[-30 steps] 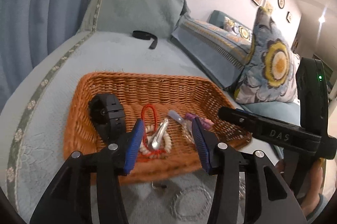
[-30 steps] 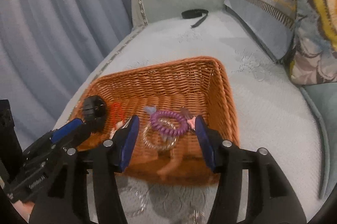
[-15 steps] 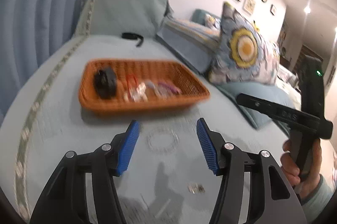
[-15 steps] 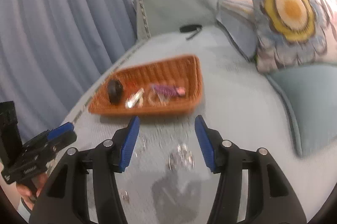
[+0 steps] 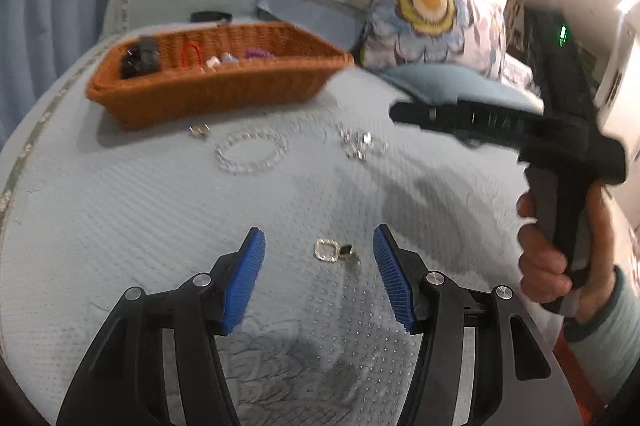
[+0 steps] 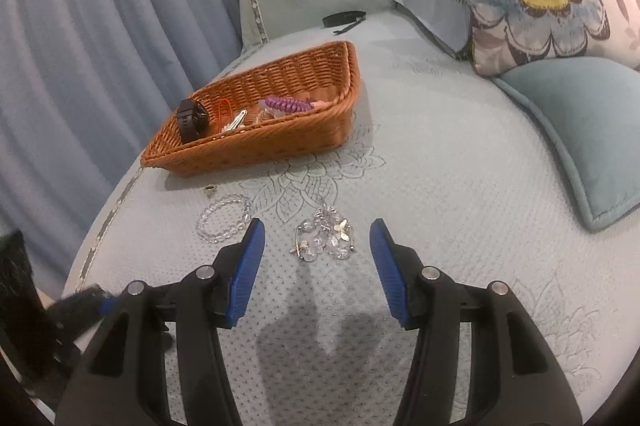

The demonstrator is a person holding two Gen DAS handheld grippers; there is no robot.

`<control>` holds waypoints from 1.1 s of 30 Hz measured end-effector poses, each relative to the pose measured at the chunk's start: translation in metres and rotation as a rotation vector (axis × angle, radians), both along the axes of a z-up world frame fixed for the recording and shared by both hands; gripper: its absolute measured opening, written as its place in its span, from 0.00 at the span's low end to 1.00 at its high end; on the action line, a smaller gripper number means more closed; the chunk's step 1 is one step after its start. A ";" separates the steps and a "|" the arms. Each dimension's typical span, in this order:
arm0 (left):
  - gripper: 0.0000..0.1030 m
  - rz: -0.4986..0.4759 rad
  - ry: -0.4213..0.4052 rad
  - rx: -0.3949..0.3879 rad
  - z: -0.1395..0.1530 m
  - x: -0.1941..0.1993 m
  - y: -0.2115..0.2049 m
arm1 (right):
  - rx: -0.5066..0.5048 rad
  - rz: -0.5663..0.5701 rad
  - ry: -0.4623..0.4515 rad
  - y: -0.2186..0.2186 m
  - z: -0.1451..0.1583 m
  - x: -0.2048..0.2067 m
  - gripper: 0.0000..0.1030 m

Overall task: Organize jewelry
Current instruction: 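Grasp the small silver ring charm with left tool while right tool grasps the crystal charm cluster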

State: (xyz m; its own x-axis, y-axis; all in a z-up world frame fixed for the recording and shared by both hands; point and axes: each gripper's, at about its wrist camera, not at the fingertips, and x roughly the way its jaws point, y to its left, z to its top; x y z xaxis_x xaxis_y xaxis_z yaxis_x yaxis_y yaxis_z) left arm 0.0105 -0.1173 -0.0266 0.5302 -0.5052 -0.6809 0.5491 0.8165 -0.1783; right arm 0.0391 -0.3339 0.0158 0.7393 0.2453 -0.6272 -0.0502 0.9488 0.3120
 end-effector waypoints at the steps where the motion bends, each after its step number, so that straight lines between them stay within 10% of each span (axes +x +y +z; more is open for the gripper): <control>1: 0.53 -0.001 0.002 0.020 -0.003 0.000 -0.004 | 0.000 0.000 0.005 0.000 -0.002 0.001 0.49; 8: 0.53 0.045 -0.055 0.200 -0.014 -0.004 -0.028 | -0.025 0.009 0.021 0.006 -0.005 0.003 0.49; 33: 0.45 0.068 -0.025 0.117 -0.011 -0.002 -0.009 | -0.136 0.036 0.105 0.029 -0.028 0.024 0.50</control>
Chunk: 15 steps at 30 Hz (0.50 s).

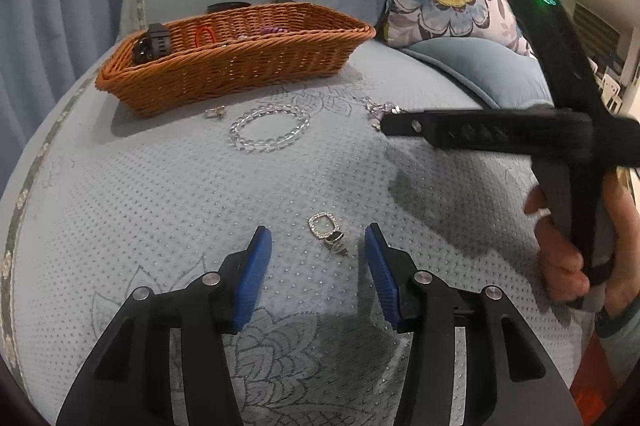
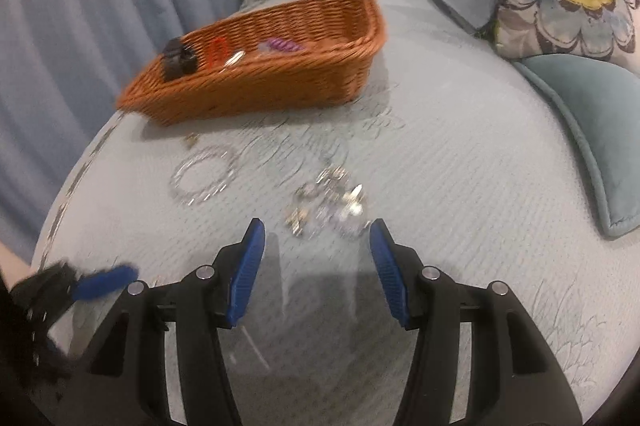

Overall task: Organize jewelry
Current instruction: 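Grasp the small silver ring charm with left tool while right tool grasps the crystal charm cluster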

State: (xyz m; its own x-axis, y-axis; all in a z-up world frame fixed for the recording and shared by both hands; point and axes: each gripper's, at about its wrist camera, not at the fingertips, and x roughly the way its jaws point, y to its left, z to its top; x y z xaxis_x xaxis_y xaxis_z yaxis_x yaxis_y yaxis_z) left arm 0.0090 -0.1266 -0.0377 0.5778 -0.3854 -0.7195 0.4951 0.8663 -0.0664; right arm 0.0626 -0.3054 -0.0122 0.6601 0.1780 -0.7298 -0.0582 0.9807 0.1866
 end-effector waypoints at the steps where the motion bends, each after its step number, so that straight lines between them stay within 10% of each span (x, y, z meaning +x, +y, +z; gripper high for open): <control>1: 0.45 -0.003 -0.002 0.003 0.000 0.000 -0.001 | 0.000 -0.017 0.001 -0.002 -0.001 0.005 0.50; 11: 0.45 -0.009 -0.005 0.013 -0.001 -0.001 -0.003 | -0.059 0.007 0.031 0.008 -0.006 0.018 0.62; 15: 0.16 -0.013 -0.007 0.006 -0.001 0.000 -0.005 | -0.079 0.003 0.021 0.010 -0.005 0.015 0.25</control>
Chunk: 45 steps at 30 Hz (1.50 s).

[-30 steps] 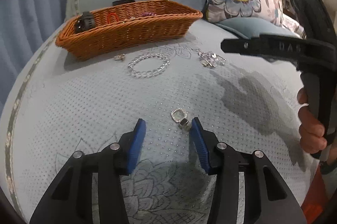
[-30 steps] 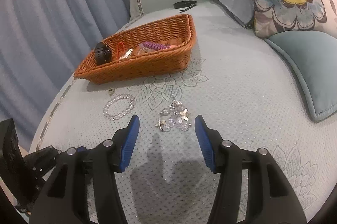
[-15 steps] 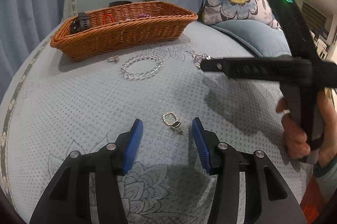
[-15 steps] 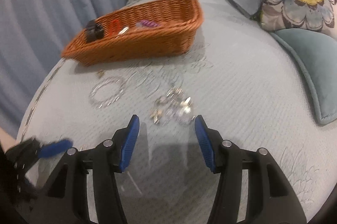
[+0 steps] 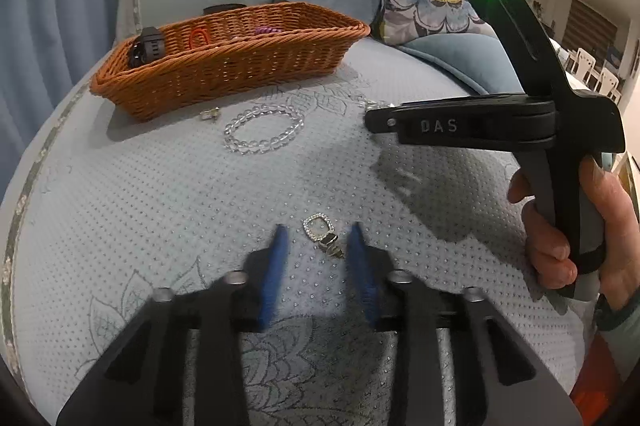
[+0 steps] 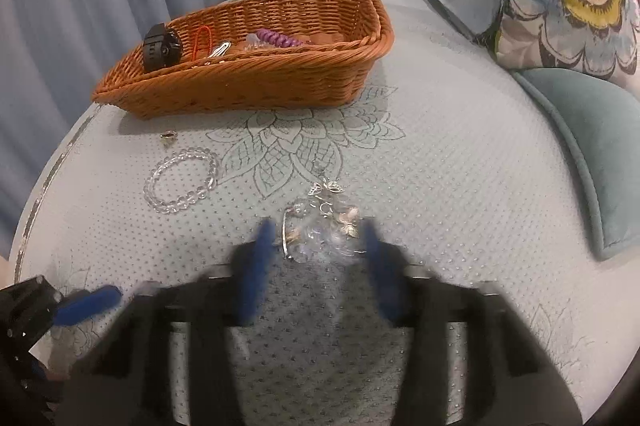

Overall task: Organize jewelry
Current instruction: 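Grasp the small silver ring charm with left tool while right tool grasps the crystal charm cluster, then carry the ring charm and crystal cluster into the basket and release both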

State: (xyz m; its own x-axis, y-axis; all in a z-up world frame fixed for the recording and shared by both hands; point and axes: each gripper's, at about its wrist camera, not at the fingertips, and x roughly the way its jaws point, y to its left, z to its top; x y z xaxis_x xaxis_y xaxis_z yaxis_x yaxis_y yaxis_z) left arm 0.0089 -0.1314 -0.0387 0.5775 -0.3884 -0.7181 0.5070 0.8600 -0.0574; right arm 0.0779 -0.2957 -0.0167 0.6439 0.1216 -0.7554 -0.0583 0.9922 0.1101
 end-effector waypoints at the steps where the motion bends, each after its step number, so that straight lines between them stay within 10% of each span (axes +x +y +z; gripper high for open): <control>1: 0.07 0.000 -0.001 -0.001 0.000 0.000 0.000 | 0.006 0.001 -0.003 -0.001 0.000 -0.001 0.19; 6: 0.07 -0.013 -0.006 -0.022 0.002 -0.003 0.004 | -0.006 0.029 -0.042 0.005 0.008 -0.012 0.05; 45: 0.07 0.045 -0.183 -0.246 0.085 0.027 0.044 | 0.201 0.060 -0.251 -0.014 0.087 -0.042 0.05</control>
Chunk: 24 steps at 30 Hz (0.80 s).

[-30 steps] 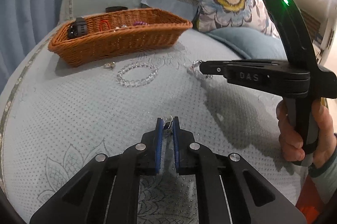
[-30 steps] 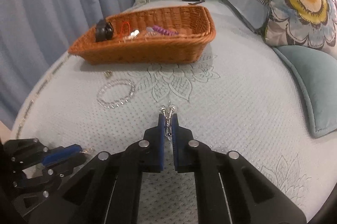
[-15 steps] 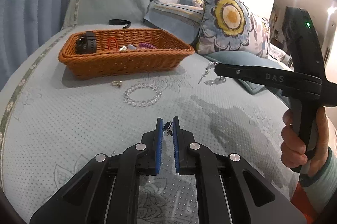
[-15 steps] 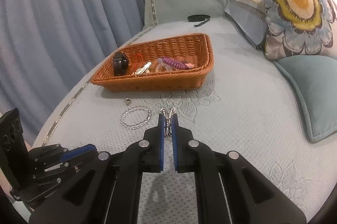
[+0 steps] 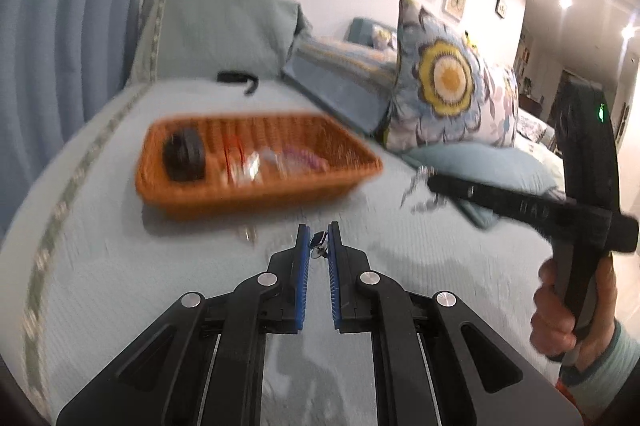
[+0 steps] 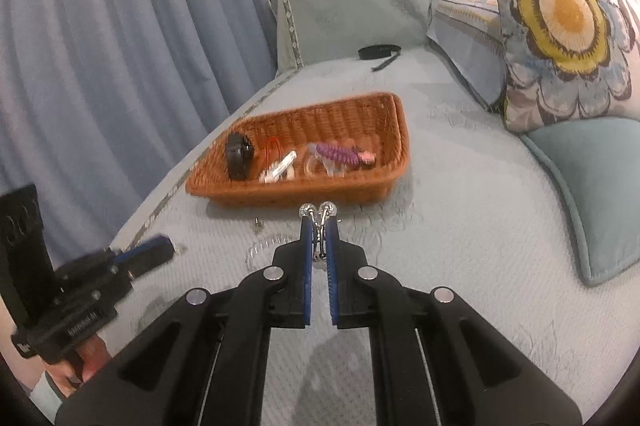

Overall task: Organize jewelry
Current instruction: 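Carry the ring charm and crystal cluster into the basket and release both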

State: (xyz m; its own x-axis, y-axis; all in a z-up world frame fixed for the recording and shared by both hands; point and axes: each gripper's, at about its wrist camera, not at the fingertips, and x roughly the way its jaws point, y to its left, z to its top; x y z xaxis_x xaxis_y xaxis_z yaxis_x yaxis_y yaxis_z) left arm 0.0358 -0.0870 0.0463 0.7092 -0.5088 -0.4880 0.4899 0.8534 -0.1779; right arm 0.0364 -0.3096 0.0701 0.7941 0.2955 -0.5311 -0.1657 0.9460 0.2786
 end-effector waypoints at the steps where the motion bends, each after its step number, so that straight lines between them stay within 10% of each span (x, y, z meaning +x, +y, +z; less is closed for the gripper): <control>1: 0.07 0.005 -0.019 -0.005 0.010 0.010 -0.001 | -0.006 -0.001 -0.010 0.002 0.005 0.005 0.05; 10: 0.07 0.008 -0.016 -0.018 0.034 0.102 -0.013 | -0.066 0.015 -0.054 0.028 0.040 0.084 0.05; 24: 0.08 0.049 0.153 -0.031 -0.016 0.182 -0.018 | -0.017 -0.004 0.133 0.025 -0.019 0.174 0.05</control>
State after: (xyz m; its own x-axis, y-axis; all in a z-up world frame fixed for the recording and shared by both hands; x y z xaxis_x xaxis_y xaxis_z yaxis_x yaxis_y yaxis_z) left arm 0.2182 -0.1045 0.0300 0.6522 -0.4920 -0.5766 0.4131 0.8685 -0.2738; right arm 0.2107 -0.2843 0.0511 0.7177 0.2822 -0.6367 -0.1243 0.9514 0.2816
